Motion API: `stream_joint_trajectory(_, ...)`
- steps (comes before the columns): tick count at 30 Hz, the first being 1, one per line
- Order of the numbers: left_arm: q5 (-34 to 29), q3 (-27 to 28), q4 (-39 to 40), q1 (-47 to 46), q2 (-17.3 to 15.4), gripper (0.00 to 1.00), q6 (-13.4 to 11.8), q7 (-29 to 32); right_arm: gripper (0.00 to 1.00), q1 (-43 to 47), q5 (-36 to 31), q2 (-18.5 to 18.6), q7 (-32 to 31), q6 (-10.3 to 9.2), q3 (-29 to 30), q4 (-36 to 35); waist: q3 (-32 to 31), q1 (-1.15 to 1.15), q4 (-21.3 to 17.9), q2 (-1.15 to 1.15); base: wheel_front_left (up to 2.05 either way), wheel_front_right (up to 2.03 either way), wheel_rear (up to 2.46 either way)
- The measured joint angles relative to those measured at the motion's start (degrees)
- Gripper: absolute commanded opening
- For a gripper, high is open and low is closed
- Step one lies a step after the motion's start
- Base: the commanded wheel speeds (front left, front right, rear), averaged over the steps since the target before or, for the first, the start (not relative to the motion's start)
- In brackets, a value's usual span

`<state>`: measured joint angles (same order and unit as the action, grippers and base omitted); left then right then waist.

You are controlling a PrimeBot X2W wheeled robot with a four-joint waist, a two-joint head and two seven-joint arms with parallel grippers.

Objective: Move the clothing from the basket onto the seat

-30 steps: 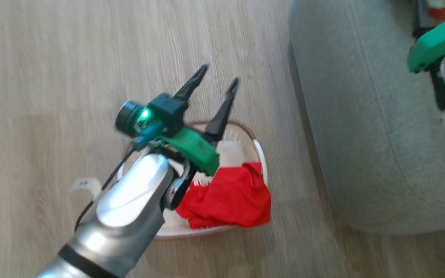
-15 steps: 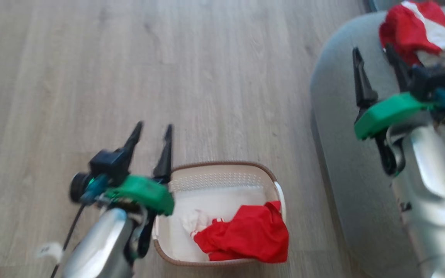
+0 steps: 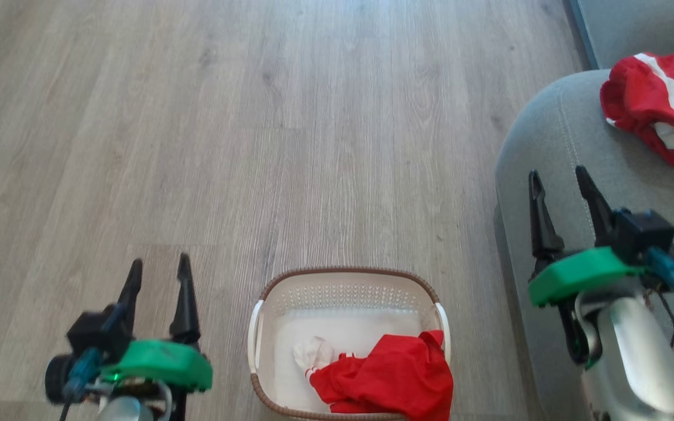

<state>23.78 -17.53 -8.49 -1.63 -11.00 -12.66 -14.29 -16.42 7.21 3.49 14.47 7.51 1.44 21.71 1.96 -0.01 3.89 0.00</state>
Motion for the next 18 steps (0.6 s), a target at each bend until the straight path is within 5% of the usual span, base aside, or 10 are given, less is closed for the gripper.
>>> stream_joint_trajectory(18, -2.0, 3.4, 1.6, 8.3, 1.2, 1.00, 0.7, 0.0, 1.00, 13.3, 5.7, -0.3, 0.0, 0.00, -3.7, -7.5, -2.5, 0.00, 0.2, 0.00, 0.00, 0.00, 0.00)
